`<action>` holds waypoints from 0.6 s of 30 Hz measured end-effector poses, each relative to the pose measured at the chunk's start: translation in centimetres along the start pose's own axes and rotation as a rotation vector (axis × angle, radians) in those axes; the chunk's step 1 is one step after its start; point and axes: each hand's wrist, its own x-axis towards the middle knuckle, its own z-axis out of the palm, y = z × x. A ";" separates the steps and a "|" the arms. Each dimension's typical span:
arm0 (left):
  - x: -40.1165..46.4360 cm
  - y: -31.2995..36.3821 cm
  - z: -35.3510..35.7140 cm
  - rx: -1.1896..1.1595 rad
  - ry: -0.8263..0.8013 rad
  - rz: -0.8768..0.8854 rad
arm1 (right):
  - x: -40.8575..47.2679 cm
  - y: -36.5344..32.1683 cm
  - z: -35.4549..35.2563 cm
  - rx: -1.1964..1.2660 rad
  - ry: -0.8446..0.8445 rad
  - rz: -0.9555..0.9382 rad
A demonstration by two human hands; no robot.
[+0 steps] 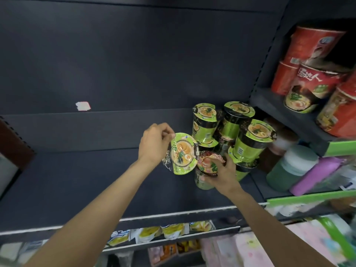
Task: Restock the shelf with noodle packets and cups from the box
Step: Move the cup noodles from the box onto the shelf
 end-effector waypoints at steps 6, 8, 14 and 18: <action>-0.3 2.5 0.7 -0.035 0.025 -0.043 | -1.3 -2.0 -3.9 0.336 -0.135 -0.295; -0.1 4.0 1.0 -0.098 0.040 -0.065 | -1.5 -2.8 -4.9 0.465 -0.108 -0.314; 1.0 6.4 2.2 -0.376 0.107 -0.170 | -1.3 -2.2 -7.8 0.667 -0.029 -0.266; 1.2 6.3 3.9 -0.479 0.080 -0.269 | -1.0 -1.6 -8.7 0.675 0.011 -0.282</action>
